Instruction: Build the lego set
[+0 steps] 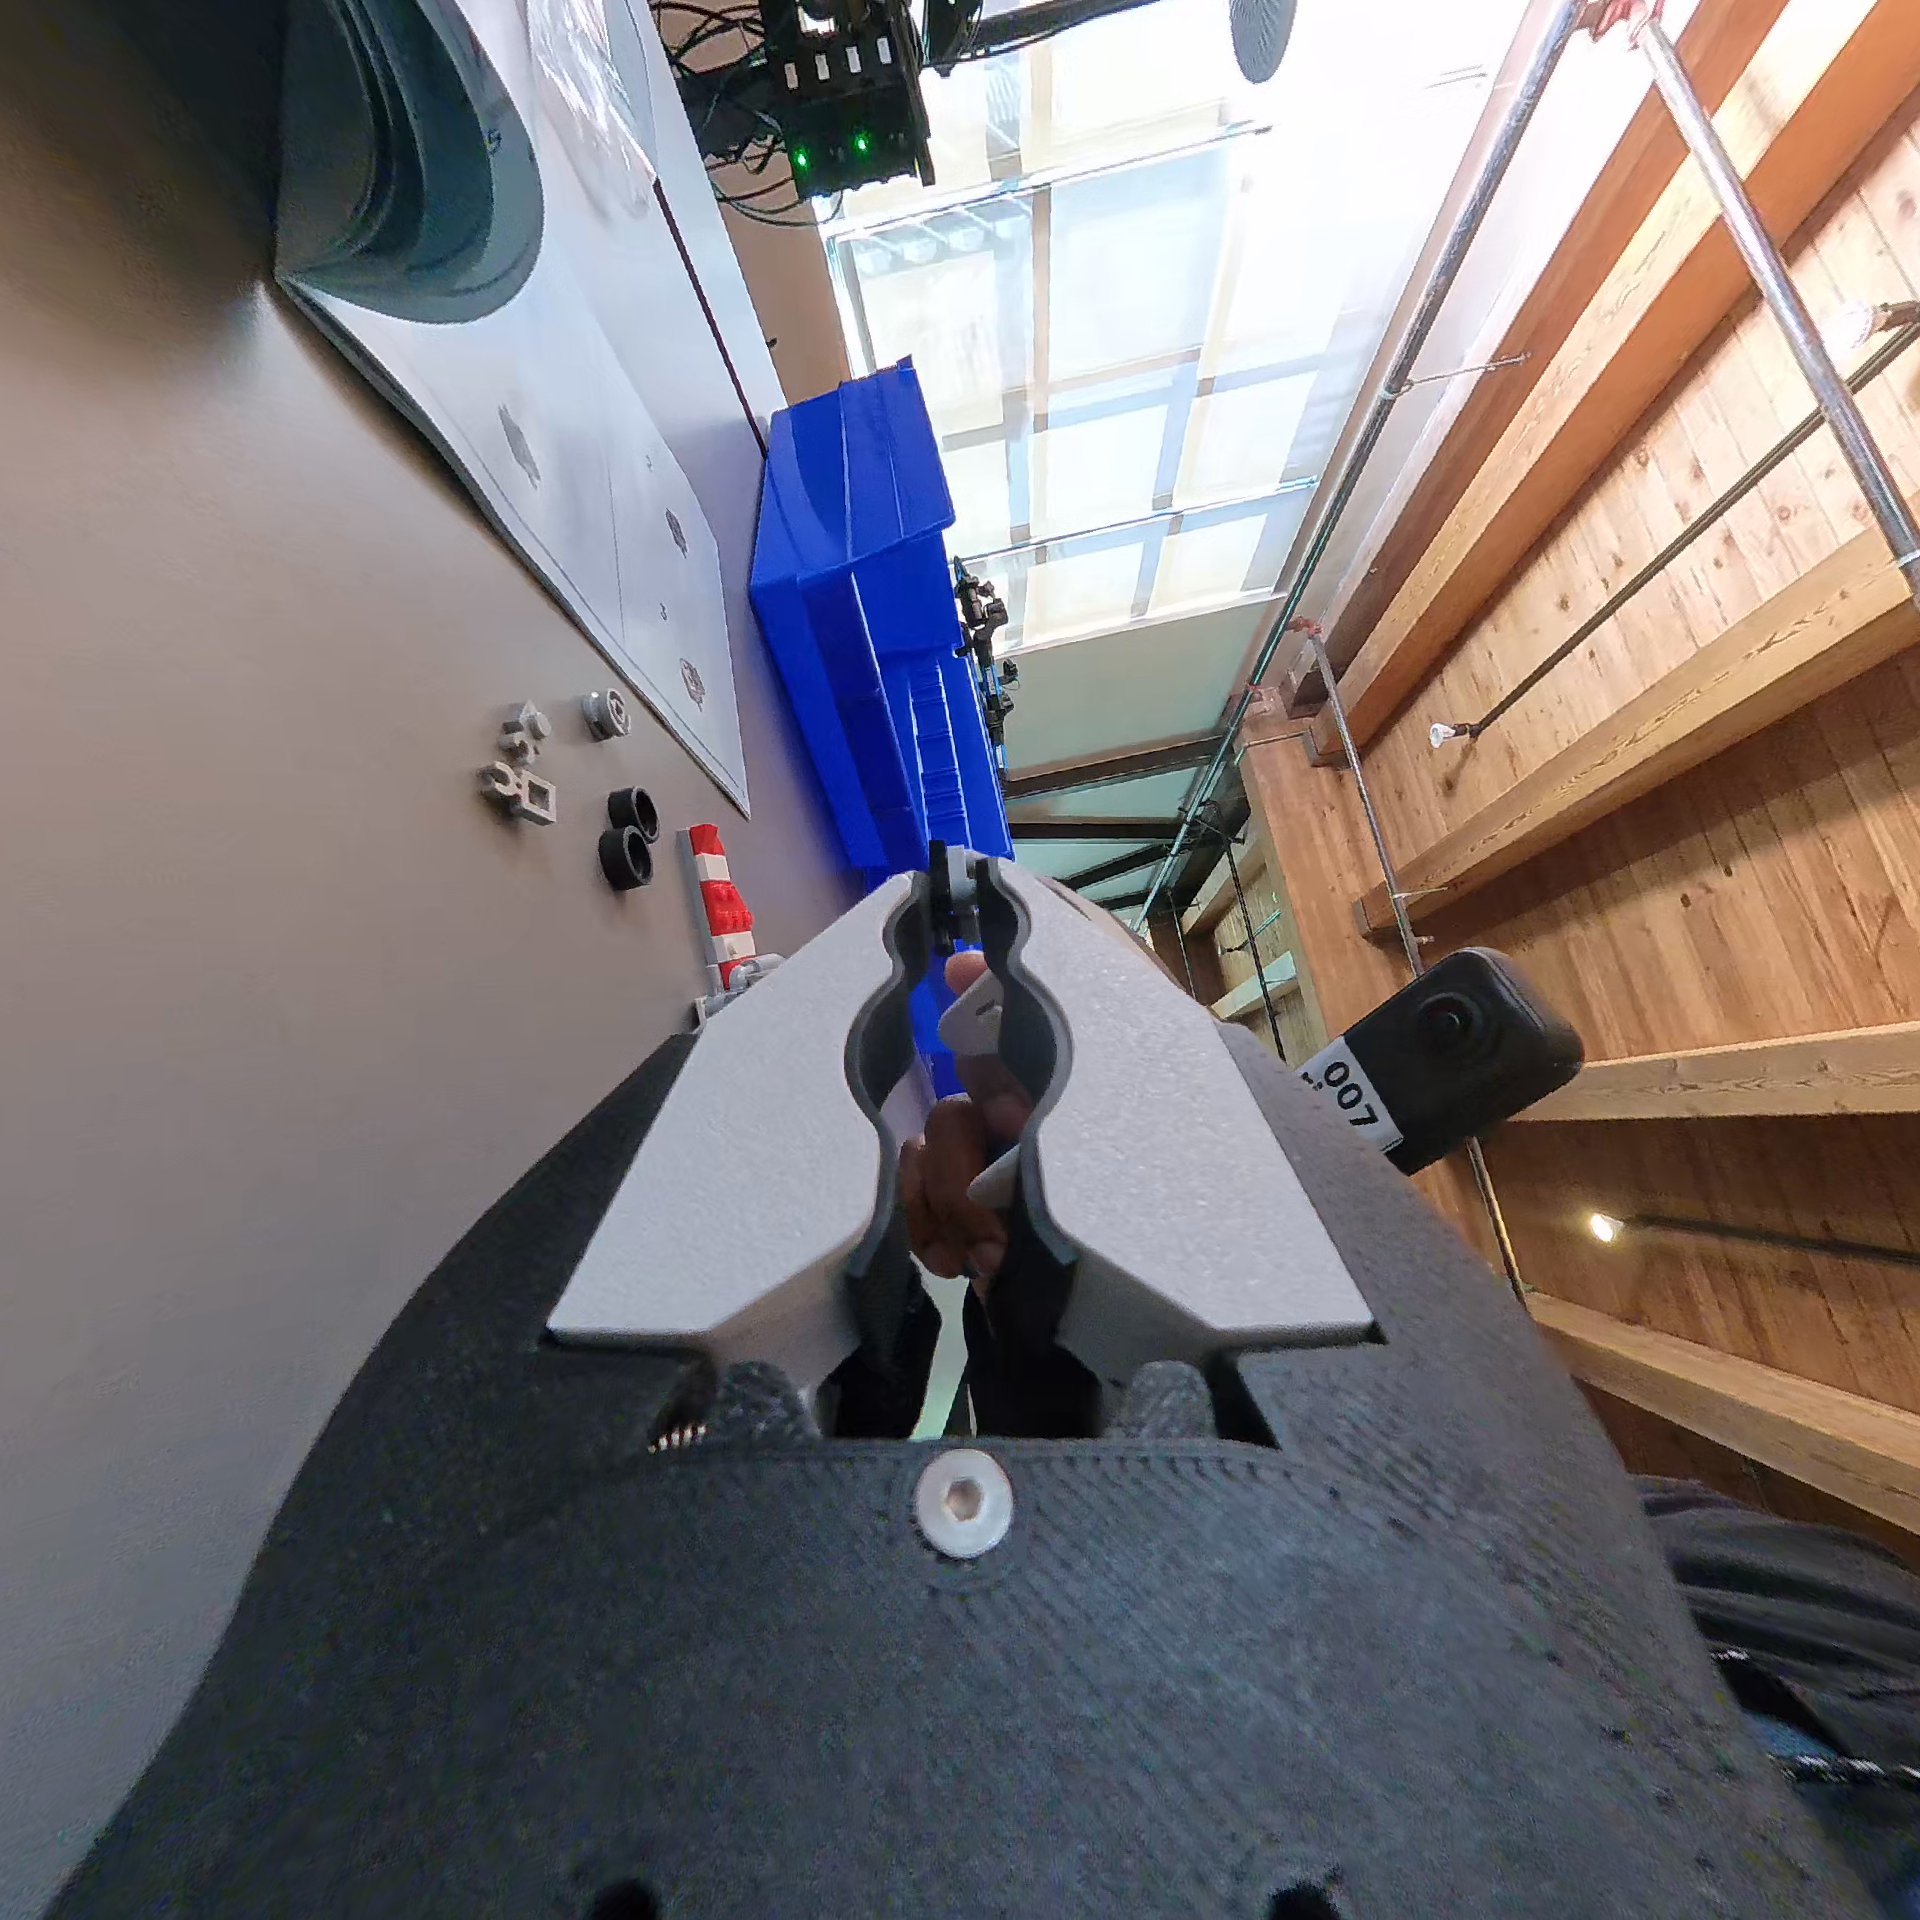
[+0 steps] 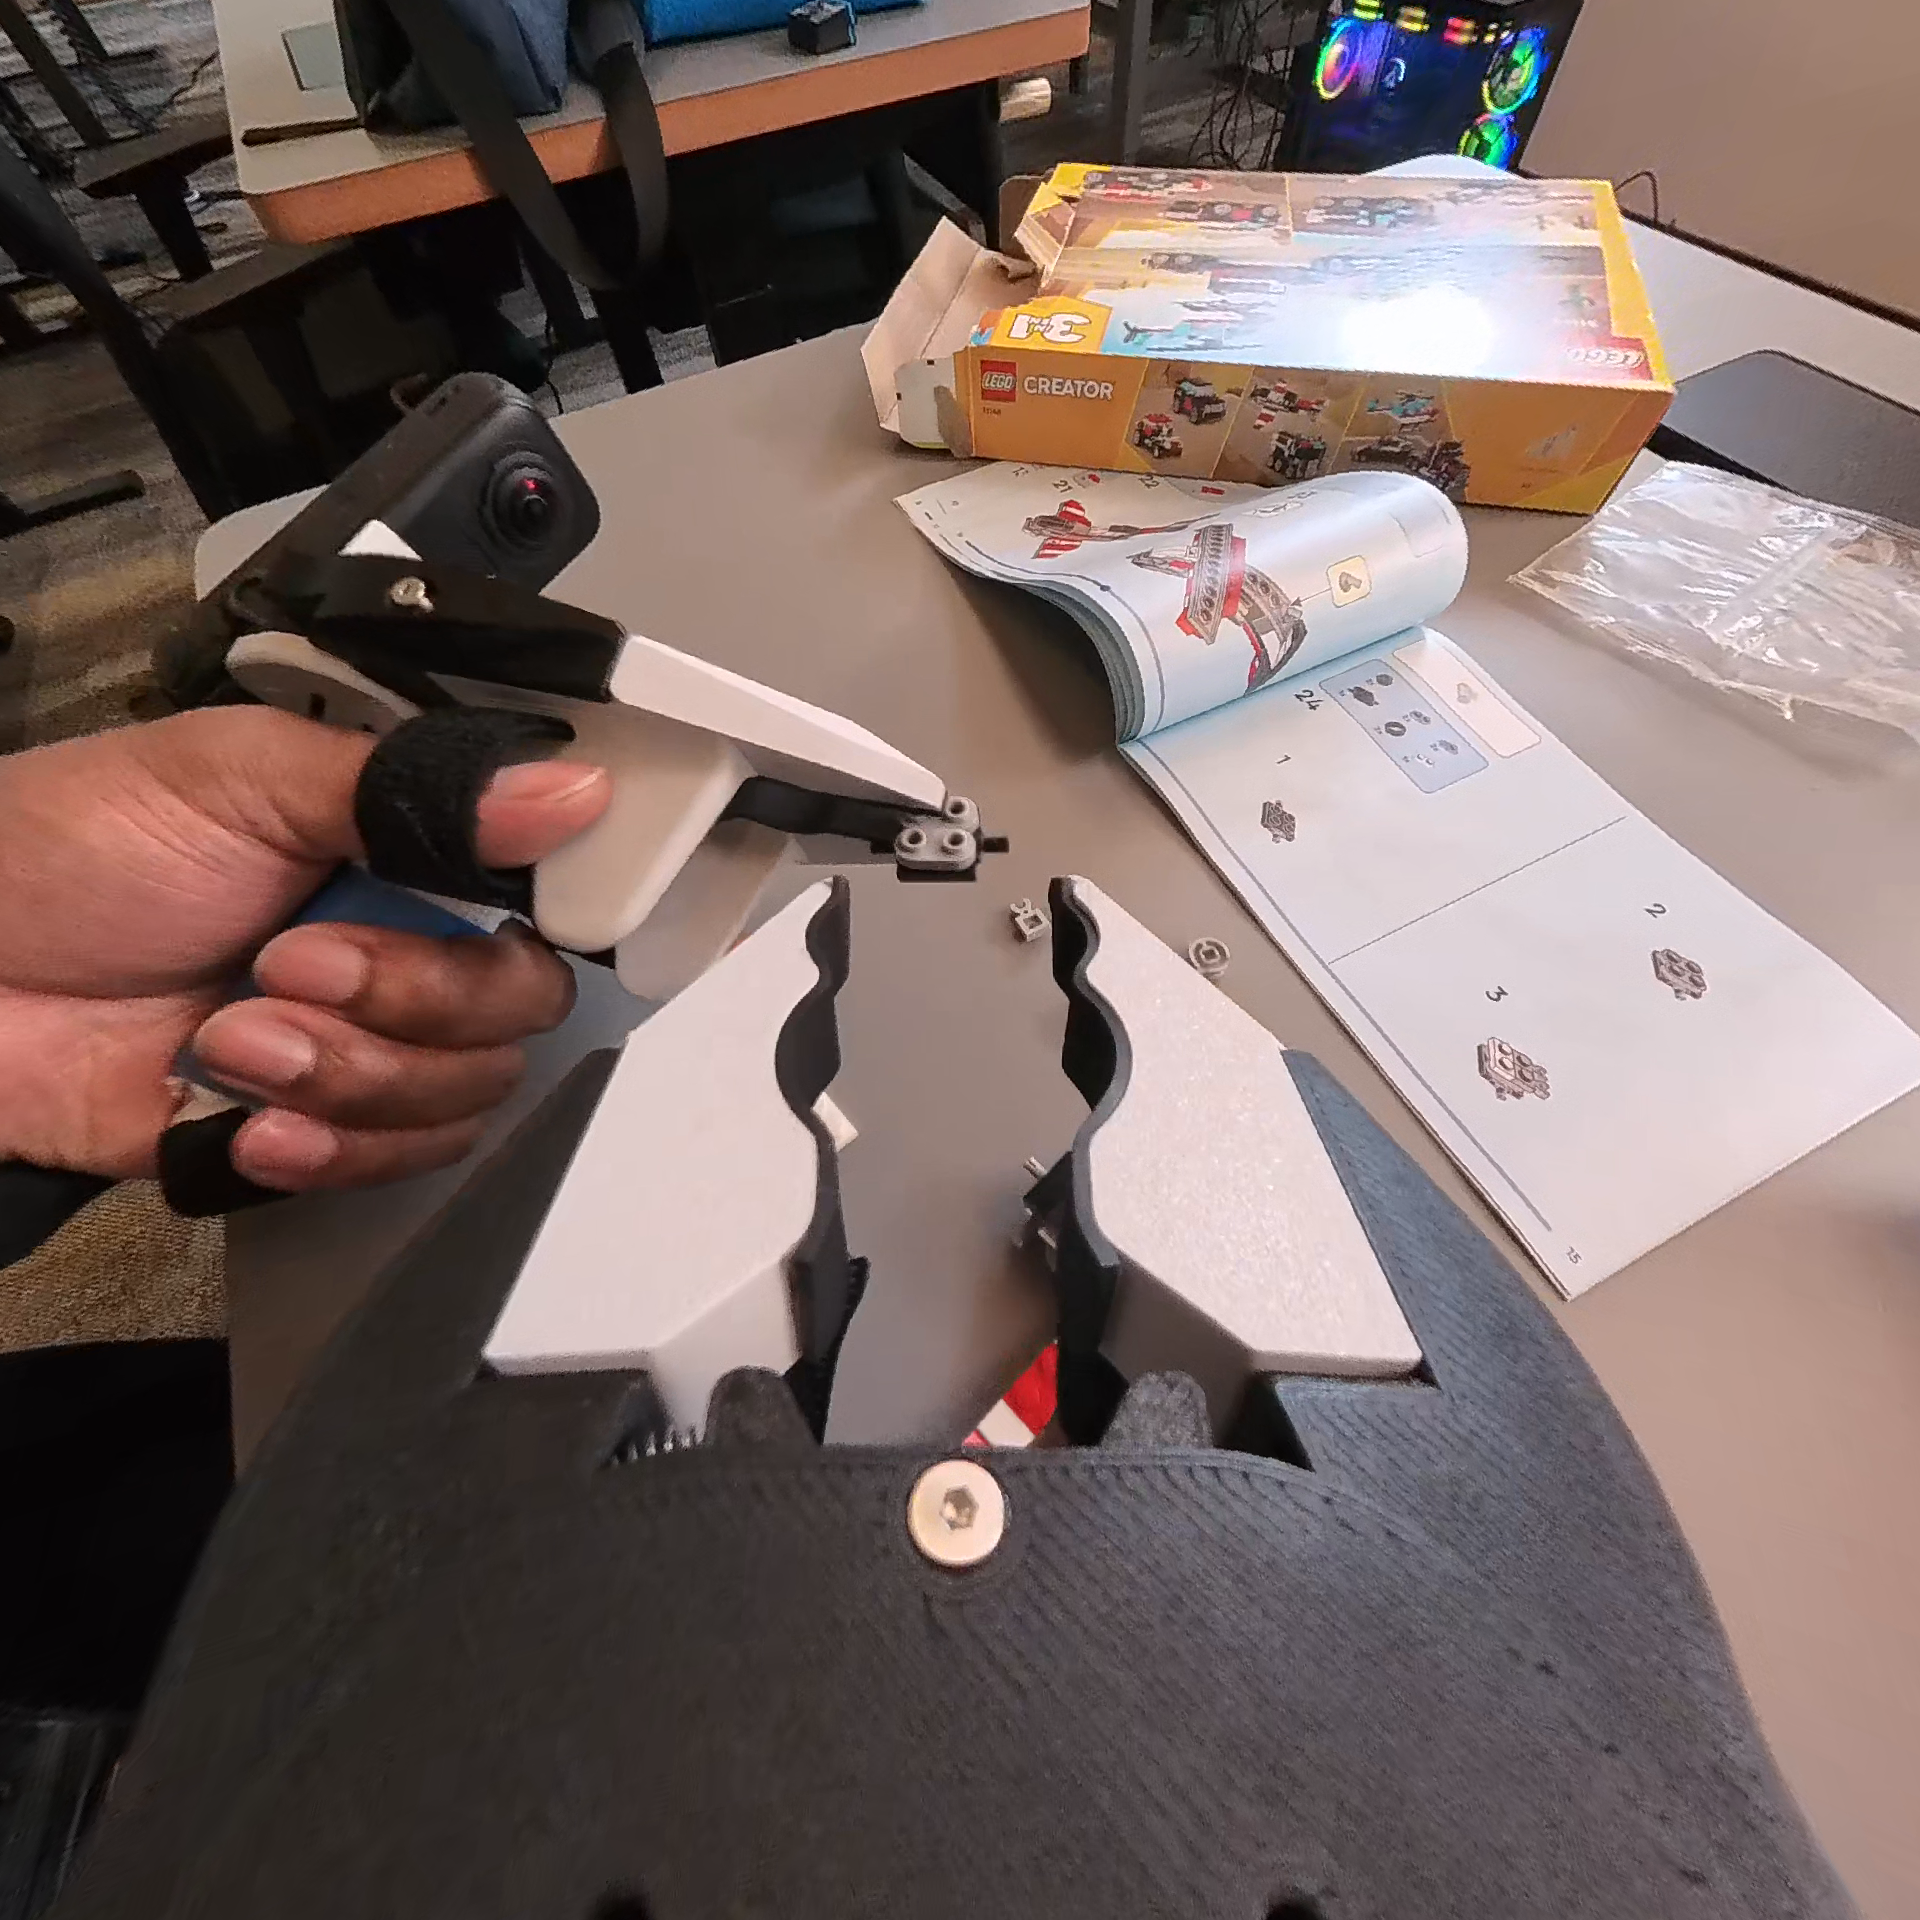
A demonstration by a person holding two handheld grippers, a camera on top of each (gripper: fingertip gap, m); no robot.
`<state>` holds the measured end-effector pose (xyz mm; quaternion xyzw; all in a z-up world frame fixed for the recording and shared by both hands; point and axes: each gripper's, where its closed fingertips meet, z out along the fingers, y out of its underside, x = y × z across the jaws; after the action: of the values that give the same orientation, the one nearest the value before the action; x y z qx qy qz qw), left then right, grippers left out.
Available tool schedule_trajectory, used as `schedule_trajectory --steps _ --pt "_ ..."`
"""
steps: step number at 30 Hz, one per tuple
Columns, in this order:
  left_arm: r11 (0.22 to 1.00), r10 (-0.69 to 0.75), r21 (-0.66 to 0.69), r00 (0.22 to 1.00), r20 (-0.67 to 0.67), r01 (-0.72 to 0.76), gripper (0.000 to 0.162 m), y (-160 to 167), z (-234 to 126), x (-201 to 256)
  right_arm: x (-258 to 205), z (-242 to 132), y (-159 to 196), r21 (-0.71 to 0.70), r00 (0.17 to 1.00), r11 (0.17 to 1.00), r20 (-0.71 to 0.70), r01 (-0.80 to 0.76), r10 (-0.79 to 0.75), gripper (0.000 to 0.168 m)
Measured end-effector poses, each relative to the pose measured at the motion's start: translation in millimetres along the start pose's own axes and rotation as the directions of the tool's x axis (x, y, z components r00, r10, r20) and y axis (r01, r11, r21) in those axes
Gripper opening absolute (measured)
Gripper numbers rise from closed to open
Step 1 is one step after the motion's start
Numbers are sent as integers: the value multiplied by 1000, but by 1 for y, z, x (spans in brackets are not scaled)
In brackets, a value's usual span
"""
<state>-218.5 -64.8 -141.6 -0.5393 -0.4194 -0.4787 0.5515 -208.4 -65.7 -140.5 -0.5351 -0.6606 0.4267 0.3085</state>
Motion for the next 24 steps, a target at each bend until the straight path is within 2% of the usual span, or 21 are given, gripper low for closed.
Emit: schedule_trajectory --steps 19,24 --pt "999 -7 33 1000 14 7 8 1 3 0 1 9 2 -14 999 1000 -33 12 -13 17" --pt "1000 -5 30 1000 14 5 8 2 3 0 1 9 2 -11 1000 1000 -15 14 -14 16"
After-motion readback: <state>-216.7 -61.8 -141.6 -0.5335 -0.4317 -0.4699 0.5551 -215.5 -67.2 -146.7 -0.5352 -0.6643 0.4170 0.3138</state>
